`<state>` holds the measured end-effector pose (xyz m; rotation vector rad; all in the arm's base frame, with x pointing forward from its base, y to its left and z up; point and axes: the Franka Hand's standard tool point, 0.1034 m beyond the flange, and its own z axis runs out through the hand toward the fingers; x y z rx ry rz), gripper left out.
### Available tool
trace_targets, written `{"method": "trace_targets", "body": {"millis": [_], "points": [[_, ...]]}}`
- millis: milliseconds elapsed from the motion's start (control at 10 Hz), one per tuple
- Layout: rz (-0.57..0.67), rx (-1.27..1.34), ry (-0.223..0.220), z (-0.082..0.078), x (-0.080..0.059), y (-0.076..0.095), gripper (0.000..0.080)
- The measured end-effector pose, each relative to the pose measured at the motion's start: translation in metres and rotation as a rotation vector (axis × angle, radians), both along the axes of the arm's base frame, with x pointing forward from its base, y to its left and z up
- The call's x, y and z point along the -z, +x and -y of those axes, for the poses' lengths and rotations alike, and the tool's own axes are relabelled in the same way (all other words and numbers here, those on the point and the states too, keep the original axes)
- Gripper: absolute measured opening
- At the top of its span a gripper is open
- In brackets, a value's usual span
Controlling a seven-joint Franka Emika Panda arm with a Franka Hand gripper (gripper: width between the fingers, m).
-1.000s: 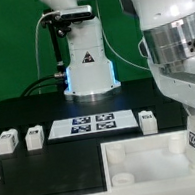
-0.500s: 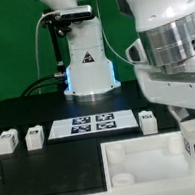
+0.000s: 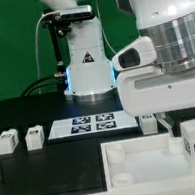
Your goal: Assemble one leg
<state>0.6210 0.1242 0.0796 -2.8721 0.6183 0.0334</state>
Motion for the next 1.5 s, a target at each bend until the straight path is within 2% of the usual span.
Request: {"method": "trace_targets", "body": {"millis": [200, 300, 500, 600, 700, 900, 1200, 1500], "points": [[0.052, -0.304, -0.034, 0.013, -0.003, 0.008, 0.0649], [0.066, -0.362, -0.038, 0.016, -0.004, 0.01, 0.0649], [0.063, -0.352, -0.037, 0.014, -0.003, 0.009, 0.0391], [0.061, -0.343, -0.037, 0.014, -0.003, 0.009, 0.0391], [0.053, -0.298, -0.037, 0.015, -0.003, 0.009, 0.0293], [0.016, -0.1, -0.035, 0.016, -0.003, 0.009, 0.0293], [-0.018, 0.331, -0.037, 0.016, -0.002, 0.006, 0.0293], [-0.067, 0.797, 0.02, 0.014, -0.002, -0.002, 0.0294]]}}
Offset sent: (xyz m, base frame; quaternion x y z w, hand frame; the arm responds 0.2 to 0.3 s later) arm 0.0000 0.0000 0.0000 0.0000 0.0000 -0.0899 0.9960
